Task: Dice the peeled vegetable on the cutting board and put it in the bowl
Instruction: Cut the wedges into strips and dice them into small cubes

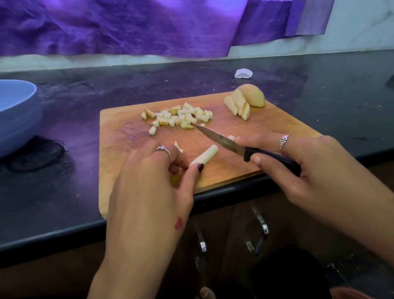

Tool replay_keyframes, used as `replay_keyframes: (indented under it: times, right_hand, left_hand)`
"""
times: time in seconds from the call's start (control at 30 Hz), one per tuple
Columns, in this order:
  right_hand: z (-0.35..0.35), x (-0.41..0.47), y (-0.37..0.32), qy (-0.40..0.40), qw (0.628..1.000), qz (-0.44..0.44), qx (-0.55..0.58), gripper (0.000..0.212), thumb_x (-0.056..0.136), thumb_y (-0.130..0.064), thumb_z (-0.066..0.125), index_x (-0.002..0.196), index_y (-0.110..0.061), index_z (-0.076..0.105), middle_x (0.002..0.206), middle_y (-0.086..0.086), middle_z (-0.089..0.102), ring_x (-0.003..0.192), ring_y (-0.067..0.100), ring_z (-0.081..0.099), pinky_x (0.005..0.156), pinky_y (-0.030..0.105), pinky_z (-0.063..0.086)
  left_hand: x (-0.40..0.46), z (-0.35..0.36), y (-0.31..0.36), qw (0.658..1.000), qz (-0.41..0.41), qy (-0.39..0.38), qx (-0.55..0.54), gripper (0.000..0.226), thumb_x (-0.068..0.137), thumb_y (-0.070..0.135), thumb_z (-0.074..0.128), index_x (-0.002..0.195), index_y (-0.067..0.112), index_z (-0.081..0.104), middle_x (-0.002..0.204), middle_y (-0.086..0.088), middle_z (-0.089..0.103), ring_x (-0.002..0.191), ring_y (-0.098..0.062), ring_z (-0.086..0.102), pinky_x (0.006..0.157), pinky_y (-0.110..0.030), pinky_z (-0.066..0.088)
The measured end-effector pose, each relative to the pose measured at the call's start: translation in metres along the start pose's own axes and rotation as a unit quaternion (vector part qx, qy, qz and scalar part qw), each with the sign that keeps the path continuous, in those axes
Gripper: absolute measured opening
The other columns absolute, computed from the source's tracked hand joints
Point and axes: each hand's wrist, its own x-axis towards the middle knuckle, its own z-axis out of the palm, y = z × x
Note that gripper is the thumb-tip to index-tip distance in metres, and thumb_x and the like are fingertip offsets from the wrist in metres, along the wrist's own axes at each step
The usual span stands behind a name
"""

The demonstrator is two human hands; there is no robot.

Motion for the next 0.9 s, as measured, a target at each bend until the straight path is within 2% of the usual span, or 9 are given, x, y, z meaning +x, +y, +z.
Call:
replay_keyframes:
  times: [0.07, 0.17, 0.23, 0.37, 0.47, 0.6, 0.7, 0.8, 0.9]
  right_hand:
    - [0.002, 0.002, -0.003, -0.021, 1.000, 0.001, -0.006, 0.033, 0.090, -0.040, 0.048, 0.120, -0.047, 0.059, 0.076, -0.010, 0.068, 0.060, -0.004, 0.051, 0.056, 0.021, 0.041]
    - [0.003, 0.009, -0.006, -0.032, 0.999, 0.007, -0.017, 0.034, 0.088, -0.044, 0.043, 0.118, -0.048, 0.059, 0.068, -0.010, 0.063, 0.058, 0.007, 0.050, 0.051, 0.023, 0.041]
    - [0.004, 0.015, -0.007, -0.043, 0.999, 0.005, -0.021, 0.033, 0.088, -0.042, 0.042, 0.116, -0.046, 0.060, 0.060, -0.008, 0.058, 0.065, 0.006, 0.052, 0.058, 0.024, 0.042]
    - [0.002, 0.023, -0.009, -0.083, 0.996, -0.004, -0.029, 0.031, 0.090, -0.040, 0.042, 0.116, -0.047, 0.057, 0.072, -0.006, 0.063, 0.063, 0.010, 0.055, 0.057, 0.025, 0.047]
    - [-0.001, 0.022, -0.007, -0.101, 0.994, -0.007, -0.030, 0.031, 0.090, -0.040, 0.043, 0.118, -0.046, 0.056, 0.067, -0.008, 0.059, 0.058, 0.007, 0.051, 0.055, 0.021, 0.042]
    - [-0.003, 0.013, 0.000, -0.062, 0.997, -0.018, -0.034, 0.034, 0.088, -0.039, 0.047, 0.120, -0.047, 0.058, 0.055, -0.012, 0.052, 0.062, -0.008, 0.051, 0.051, 0.021, 0.041]
    - [0.000, 0.006, 0.004, -0.015, 0.998, -0.014, -0.054, 0.036, 0.088, -0.040, 0.045, 0.121, -0.042, 0.060, 0.061, -0.011, 0.058, 0.062, -0.010, 0.050, 0.043, 0.020, 0.037]
    - [0.004, 0.002, 0.002, 0.015, 1.000, -0.016, -0.008, 0.031, 0.092, -0.032, 0.051, 0.120, -0.033, 0.063, 0.072, -0.005, 0.068, 0.058, -0.006, 0.052, 0.051, 0.019, 0.041]
    - [0.004, 0.000, 0.000, 0.005, 1.000, -0.019, 0.015, 0.028, 0.095, -0.034, 0.050, 0.120, -0.039, 0.061, 0.077, -0.003, 0.071, 0.054, 0.003, 0.055, 0.051, 0.022, 0.044]
  left_hand:
    - [0.000, 0.000, -0.001, 1.000, -0.003, 0.001, -0.009, 0.015, 0.077, 0.036, 0.070, 0.072, 0.022, 0.066, 0.070, 0.011, 0.051, 0.073, -0.014, 0.048, 0.058, -0.028, 0.036]
    - [0.000, 0.000, 0.000, 1.000, -0.006, -0.006, -0.011, 0.015, 0.078, 0.038, 0.068, 0.074, 0.023, 0.066, 0.071, 0.013, 0.050, 0.073, -0.012, 0.047, 0.055, -0.022, 0.034]
    - [0.000, -0.001, 0.000, 1.000, -0.005, -0.005, -0.008, 0.015, 0.078, 0.038, 0.068, 0.075, 0.023, 0.066, 0.072, 0.013, 0.050, 0.074, -0.012, 0.048, 0.054, -0.020, 0.033]
    - [0.001, -0.001, 0.001, 1.000, -0.003, -0.007, -0.006, 0.016, 0.079, 0.037, 0.068, 0.074, 0.023, 0.064, 0.070, 0.014, 0.048, 0.073, -0.011, 0.047, 0.053, -0.018, 0.030]
    - [0.001, -0.001, 0.001, 1.000, -0.005, -0.012, -0.004, 0.015, 0.080, 0.039, 0.066, 0.075, 0.025, 0.063, 0.070, 0.015, 0.047, 0.073, -0.009, 0.046, 0.053, -0.018, 0.028]
    - [0.001, -0.001, 0.001, 1.000, -0.005, -0.012, 0.003, 0.015, 0.081, 0.041, 0.064, 0.077, 0.026, 0.062, 0.072, 0.015, 0.047, 0.075, -0.009, 0.046, 0.052, -0.018, 0.028]
    - [0.001, -0.001, 0.001, 1.000, -0.004, -0.012, 0.006, 0.015, 0.081, 0.040, 0.065, 0.076, 0.027, 0.061, 0.073, 0.016, 0.047, 0.077, -0.010, 0.046, 0.053, -0.017, 0.028]
    - [0.000, -0.001, 0.002, 1.000, -0.002, -0.012, 0.009, 0.016, 0.082, 0.040, 0.065, 0.077, 0.026, 0.060, 0.074, 0.016, 0.047, 0.077, -0.010, 0.046, 0.053, -0.017, 0.029]
    - [-0.002, -0.002, 0.003, 1.000, -0.001, -0.009, 0.009, 0.016, 0.082, 0.041, 0.064, 0.077, 0.026, 0.060, 0.074, 0.015, 0.049, 0.078, -0.010, 0.047, 0.053, -0.017, 0.029]
